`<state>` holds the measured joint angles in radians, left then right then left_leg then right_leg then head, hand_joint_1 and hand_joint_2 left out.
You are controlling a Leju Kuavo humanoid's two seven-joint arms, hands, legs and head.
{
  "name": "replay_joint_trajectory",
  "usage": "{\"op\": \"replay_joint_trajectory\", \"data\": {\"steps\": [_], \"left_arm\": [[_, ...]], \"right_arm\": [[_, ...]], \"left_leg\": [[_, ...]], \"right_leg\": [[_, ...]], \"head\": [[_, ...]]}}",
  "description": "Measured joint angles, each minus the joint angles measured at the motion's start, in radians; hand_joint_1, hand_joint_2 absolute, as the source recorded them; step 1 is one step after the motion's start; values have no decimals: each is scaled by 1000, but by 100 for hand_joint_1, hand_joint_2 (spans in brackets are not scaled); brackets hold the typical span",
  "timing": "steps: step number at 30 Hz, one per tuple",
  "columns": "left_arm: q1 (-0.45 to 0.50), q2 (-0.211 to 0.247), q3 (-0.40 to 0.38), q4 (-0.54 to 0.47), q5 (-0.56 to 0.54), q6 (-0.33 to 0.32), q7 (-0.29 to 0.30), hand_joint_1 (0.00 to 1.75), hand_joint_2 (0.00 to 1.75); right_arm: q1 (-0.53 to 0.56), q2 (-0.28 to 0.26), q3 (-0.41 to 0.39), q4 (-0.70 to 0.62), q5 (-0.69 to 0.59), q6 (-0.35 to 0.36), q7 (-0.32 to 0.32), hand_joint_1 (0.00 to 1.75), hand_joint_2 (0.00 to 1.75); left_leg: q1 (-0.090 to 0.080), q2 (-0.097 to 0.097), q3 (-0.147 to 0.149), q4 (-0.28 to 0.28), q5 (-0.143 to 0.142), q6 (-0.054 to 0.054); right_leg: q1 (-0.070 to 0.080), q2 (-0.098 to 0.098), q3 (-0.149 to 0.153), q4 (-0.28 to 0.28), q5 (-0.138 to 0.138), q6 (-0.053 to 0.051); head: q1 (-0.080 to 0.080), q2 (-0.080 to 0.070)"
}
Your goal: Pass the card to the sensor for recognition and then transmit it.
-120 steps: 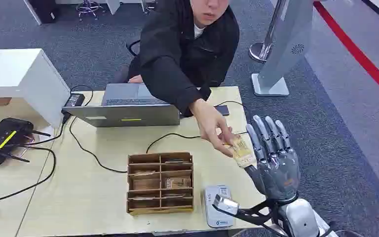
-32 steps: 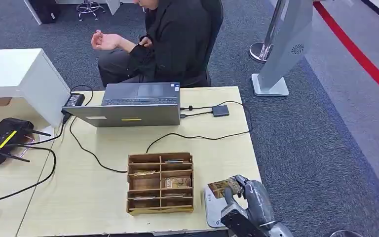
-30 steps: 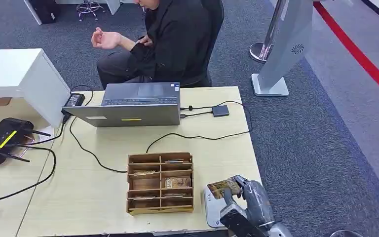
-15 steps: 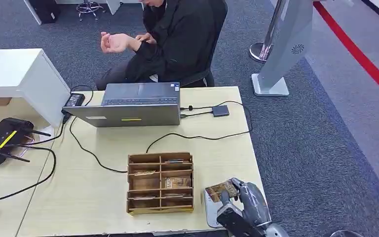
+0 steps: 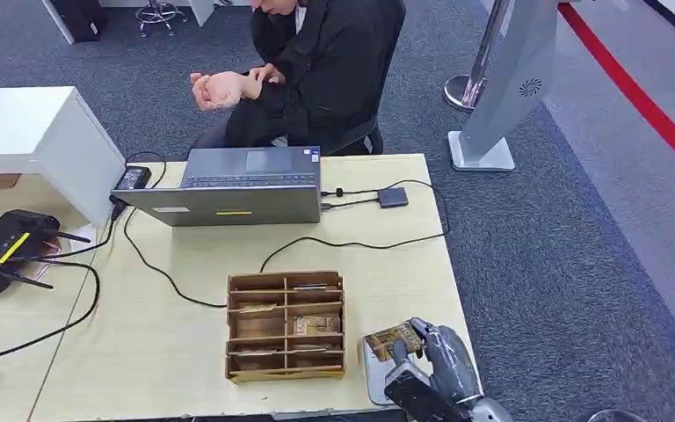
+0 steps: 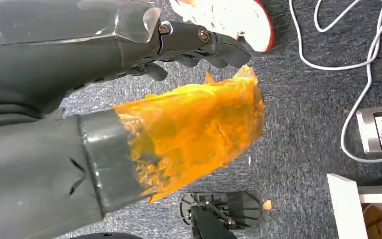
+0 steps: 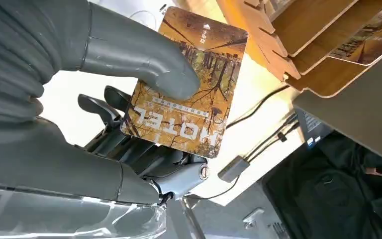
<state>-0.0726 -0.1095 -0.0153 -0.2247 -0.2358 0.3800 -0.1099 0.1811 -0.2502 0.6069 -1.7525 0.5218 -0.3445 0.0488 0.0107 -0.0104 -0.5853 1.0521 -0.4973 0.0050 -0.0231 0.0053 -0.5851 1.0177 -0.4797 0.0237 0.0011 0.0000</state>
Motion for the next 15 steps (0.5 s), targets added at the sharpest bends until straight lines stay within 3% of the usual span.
{"op": "replay_joint_trajectory", "data": {"steps": [15], "left_arm": [[0, -2, 10, 0, -6, 9, 0, 0, 0]], "right_arm": [[-18, -5, 30, 70, -41, 7, 46, 175, 175]], "left_leg": [[0, 0, 0, 0, 0, 0]], "right_leg": [[0, 0, 0, 0, 0, 0]], "head": [[0, 0]]}}
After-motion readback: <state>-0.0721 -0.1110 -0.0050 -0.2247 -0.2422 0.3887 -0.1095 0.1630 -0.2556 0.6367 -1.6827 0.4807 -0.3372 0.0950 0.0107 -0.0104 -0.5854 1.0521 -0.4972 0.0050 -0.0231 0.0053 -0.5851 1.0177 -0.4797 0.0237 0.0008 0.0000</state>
